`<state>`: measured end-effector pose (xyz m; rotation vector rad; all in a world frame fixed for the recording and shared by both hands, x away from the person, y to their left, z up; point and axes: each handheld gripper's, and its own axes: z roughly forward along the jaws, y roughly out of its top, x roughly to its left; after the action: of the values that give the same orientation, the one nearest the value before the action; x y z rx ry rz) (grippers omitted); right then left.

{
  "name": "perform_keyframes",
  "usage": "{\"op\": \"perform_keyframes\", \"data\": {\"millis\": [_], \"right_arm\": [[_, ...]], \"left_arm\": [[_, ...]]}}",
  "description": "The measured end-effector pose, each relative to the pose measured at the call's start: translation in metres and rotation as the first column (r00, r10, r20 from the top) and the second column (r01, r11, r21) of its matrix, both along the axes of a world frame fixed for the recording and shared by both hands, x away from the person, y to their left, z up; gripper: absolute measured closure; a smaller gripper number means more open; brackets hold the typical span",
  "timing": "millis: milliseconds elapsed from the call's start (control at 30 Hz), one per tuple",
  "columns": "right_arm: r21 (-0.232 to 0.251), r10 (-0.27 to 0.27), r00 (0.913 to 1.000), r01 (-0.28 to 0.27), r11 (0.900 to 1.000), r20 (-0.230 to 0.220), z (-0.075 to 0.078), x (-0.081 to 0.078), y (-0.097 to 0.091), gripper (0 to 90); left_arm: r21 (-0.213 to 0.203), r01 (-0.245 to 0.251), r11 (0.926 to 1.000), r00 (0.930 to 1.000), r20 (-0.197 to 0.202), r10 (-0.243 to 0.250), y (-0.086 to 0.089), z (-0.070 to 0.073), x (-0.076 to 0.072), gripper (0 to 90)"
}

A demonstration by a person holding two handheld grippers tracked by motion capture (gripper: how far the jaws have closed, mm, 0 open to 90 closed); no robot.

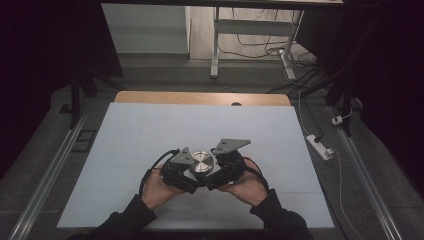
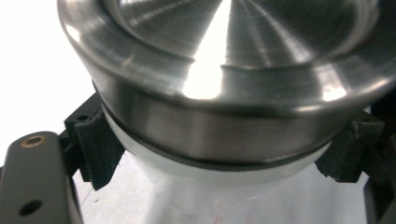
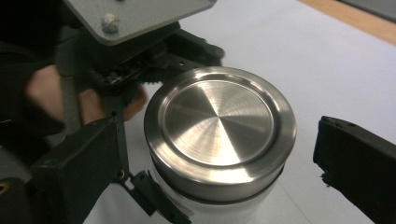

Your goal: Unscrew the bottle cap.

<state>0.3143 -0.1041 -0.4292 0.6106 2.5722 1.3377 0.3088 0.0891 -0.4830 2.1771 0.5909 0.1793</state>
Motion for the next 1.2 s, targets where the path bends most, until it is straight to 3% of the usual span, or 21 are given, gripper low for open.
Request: {"op": "perform_keyframes", "data": {"millis": [100, 267, 500, 567, 600, 733, 767, 833, 867, 933, 967, 1000, 1033, 1067, 1100, 1200], "right_arm": [[0.003, -0.056, 0.998, 0.056, 0.9984, 0.029, 0.0, -0.004, 0.006, 6.3], [0.013, -0.098, 0.9944, 0.098, 0.9951, 0.038, -0.002, -0.006, 0.009, 11.3], [0.03, -0.09, 0.9957, 0.089, 0.9956, 0.023, -0.005, -0.006, 0.008, 17.2], [0.025, -0.064, 0.9978, 0.063, 0.9977, 0.021, -0.004, -0.005, 0.007, 17.3], [0.029, -0.017, 0.9998, 0.017, 0.9994, 0.01, -0.003, -0.002, 0.004, 17.4], [0.032, 0.063, 0.998, -0.063, 0.9975, -0.011, -0.002, 0.003, -0.002, 17.4], [0.042, 0.127, 0.9916, -0.126, 0.9911, -0.023, -0.002, 0.006, -0.006, 17.4], [0.051, 0.196, 0.9802, -0.194, 0.9797, -0.029, -0.003, 0.009, -0.01, 17.4], [0.051, 0.196, 0.9802, -0.194, 0.9797, -0.029, -0.003, 0.009, -0.01, 17.4], [0.052, 0.259, 0.9653, -0.258, 0.9648, -0.03, -0.003, 0.011, -0.014, 17.4], [0.06, 0.316, 0.9483, -0.314, 0.9475, -0.029, -0.003, 0.013, -0.018, 17.3], [0.06, 0.316, 0.9483, -0.314, 0.9475, -0.029, -0.003, 0.013, -0.018, 17.3], [0.063, 0.334, 0.942, -0.332, 0.9412, -0.031, -0.004, 0.014, -0.02, 17.3], [0.064, 0.34, 0.94, -0.338, 0.939, -0.026, -0.004, 0.014, -0.021, 17.2], [0.065, 0.337, 0.9412, -0.335, 0.94, -0.024, -0.003, 0.013, -0.022, 17.0], [0.07, 0.282, 0.9587, -0.279, 0.9576, -0.035, 0.001, 0.012, -0.022, 9.9]], "left_arm": [[0.004, -0.026, 0.9996, 0.9997, 0.002, 0.026, -0.001, 0.0, -0.001, 15.8], [0.005, -0.035, 0.9994, 0.9994, 0.005, 0.034, -0.002, 0.001, -0.001, 15.8], [-0.003, -0.016, 0.9999, 0.9998, 0.006, 0.016, -0.002, 0.003, -0.002, 15.8], [-0.001, 0.002, 1.0, 1.0, 0.007, -0.002, -0.001, 0.004, -0.002, 15.8], [-0.003, 0.016, 0.9999, 0.9999, 0.006, -0.016, -0.001, 0.004, -0.002, 15.8], [-0.011, 0.09, 0.9959, 0.996, 0.001, -0.09, 0.0, 0.004, -0.002, 15.8], [-0.018, 0.111, 0.9937, 0.9938, -0.004, -0.111, 0.0, 0.004, -0.001, 15.8], [-0.031, 0.172, 0.9846, 0.985, -0.009, -0.172, 0.0, 0.003, -0.002, 15.8], [-0.031, 0.172, 0.9846, 0.985, -0.009, -0.172, 0.0, 0.003, -0.002, 15.8], [-0.048, 0.205, 0.9775, 0.9785, -0.012, -0.206, -0.002, 0.002, -0.003, 15.8], [-0.044, 0.219, 0.9747, 0.9756, -0.009, -0.22, -0.003, 0.002, -0.003, 15.8], [-0.042, 0.227, 0.9731, 0.9739, -0.007, -0.227, -0.004, 0.002, -0.004, 15.8], [-0.041, 0.23, 0.9723, 0.973, -0.006, -0.231, -0.005, 0.002, -0.004, 15.8], [-0.046, 0.22, 0.9743, 0.9752, -0.009, -0.221, -0.005, 0.002, -0.005, 15.8], [-0.047, 0.214, 0.9758, 0.9767, -0.01, -0.214, -0.005, 0.002, -0.005, 15.8], [-0.04, 0.169, 0.9848, 0.9855, -0.007, -0.169, -0.002, 0.002, -0.003, 15.8]]}}
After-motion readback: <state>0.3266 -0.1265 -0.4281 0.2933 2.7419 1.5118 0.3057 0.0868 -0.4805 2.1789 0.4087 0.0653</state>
